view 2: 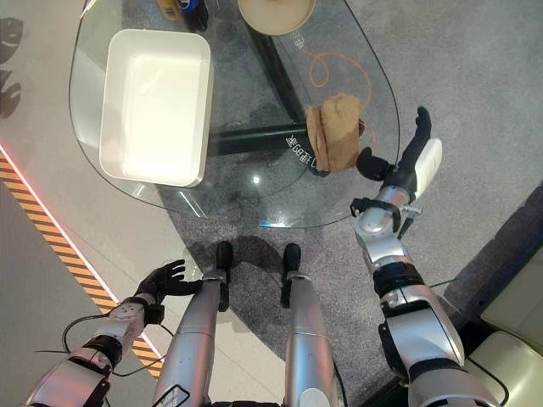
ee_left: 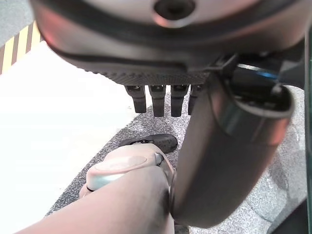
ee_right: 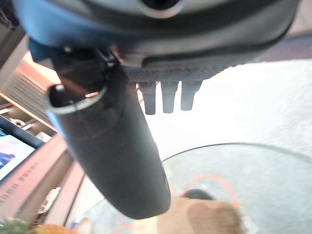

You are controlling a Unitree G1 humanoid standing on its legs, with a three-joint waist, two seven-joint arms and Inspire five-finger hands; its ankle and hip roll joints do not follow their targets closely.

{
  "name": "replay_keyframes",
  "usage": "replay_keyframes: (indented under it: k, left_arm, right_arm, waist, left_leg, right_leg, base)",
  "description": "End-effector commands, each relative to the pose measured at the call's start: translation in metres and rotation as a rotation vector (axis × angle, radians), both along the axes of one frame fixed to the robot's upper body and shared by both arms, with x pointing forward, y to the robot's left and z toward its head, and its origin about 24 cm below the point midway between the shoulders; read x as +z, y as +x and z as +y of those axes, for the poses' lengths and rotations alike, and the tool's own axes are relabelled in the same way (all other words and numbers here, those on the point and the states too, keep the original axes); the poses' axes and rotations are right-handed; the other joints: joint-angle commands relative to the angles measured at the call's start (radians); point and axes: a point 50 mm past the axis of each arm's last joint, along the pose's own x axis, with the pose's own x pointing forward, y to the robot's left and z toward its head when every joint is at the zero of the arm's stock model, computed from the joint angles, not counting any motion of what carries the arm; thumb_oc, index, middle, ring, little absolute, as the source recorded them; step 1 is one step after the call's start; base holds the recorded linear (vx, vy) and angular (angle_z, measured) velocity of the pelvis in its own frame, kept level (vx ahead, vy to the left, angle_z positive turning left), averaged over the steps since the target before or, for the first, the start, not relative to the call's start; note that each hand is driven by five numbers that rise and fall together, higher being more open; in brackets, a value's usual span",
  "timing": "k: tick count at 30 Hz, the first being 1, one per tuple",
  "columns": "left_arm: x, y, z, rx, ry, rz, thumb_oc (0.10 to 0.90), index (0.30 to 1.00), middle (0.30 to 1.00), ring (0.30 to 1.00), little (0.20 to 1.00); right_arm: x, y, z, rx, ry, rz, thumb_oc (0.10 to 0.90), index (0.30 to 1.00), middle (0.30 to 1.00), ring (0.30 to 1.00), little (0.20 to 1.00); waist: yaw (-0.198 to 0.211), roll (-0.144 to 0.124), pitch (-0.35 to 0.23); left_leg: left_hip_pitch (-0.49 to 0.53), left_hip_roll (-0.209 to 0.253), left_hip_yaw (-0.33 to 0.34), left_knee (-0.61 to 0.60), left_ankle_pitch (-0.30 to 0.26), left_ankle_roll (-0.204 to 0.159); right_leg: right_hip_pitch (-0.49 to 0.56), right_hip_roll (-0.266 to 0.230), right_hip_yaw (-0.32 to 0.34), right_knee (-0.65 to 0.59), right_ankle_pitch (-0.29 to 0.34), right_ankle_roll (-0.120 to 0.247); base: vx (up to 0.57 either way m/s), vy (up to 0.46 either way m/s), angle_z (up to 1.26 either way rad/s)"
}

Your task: Wipe the table with a cloth and put it in the basket.

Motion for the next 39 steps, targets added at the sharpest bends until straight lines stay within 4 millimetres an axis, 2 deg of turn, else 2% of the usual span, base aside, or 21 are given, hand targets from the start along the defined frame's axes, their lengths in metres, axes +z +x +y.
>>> replay_keyframes:
  k: [1,7,12,20,27,39]
  left_arm:
    - [-0.026,-0.032,0.006,0.034,0.020,0.125,0.800,0.900,0.900,0.900,0.900]
    - [-0.027,-0.032,0.003,0.025,0.013,0.126,0.800,0.900,0.900,0.900,0.900]
    - [-0.028,-0.031,-0.002,0.013,0.010,0.128,0.800,0.900,0.900,0.900,0.900]
    - [-0.031,-0.035,-0.007,-0.006,0.008,0.141,0.800,0.900,0.900,0.900,0.900]
    - [-0.033,-0.034,-0.014,-0.025,0.001,0.140,0.800,0.900,0.900,0.900,0.900]
    - [-0.035,-0.036,-0.018,-0.032,-0.006,0.149,0.800,0.900,0.900,0.900,0.900]
  right_arm:
    - [0.055,-0.008,-0.005,-0.018,-0.030,-0.223,0.800,0.900,0.900,0.900,0.900]
    - [0.064,-0.002,0.011,0.023,-0.012,-0.223,0.800,0.900,0.900,0.900,0.900]
    - [0.061,0.006,0.019,0.043,0.019,-0.157,0.800,0.900,0.900,0.900,0.900]
    - [0.047,0.016,0.022,0.028,0.121,-0.042,0.800,0.900,0.900,0.900,0.900]
    - [0.035,0.021,0.023,-0.043,0.100,0.066,0.800,0.900,0.900,0.900,0.900]
    - [0.021,0.023,0.015,-0.104,0.095,0.140,0.800,0.900,0.900,0.900,0.900]
  waist:
    - [-0.002,0.024,-0.009]
    - [0.004,0.031,-0.009]
    - [0.012,0.037,-0.009]
    - [0.026,0.049,-0.009]
    - [0.035,0.059,-0.009]
    - [0.042,0.075,-0.009]
  left_leg:
    - [0.034,-0.039,0.031,0.022,-0.028,0.034]
    - [0.045,-0.044,0.033,0.005,-0.023,0.033]
    - [0.051,-0.045,0.036,-0.003,-0.020,0.031]
    - [0.059,-0.047,0.042,-0.008,-0.018,0.029]
    - [0.066,-0.049,0.045,-0.017,-0.015,0.033]
    - [0.066,-0.052,0.049,-0.020,-0.012,0.037]
  right_leg:
    - [0.068,0.025,-0.026,-0.021,-0.005,-0.014]
    - [0.076,0.023,-0.027,-0.032,-0.007,-0.020]
    - [0.082,0.016,-0.034,-0.038,-0.008,-0.024]
    - [0.091,0.008,-0.041,-0.041,-0.009,-0.029]
    - [0.092,0.005,-0.046,-0.040,-0.008,-0.031]
    - [0.084,0.002,-0.048,-0.032,-0.009,-0.028]
  base:
    - [0.00,0.000,0.00]
    - [0.00,0.003,0.01]
    - [0.00,0.000,0.00]
    - [0.01,0.011,0.03]
    - [0.00,0.000,0.00]
    - [0.00,0.000,0.00]
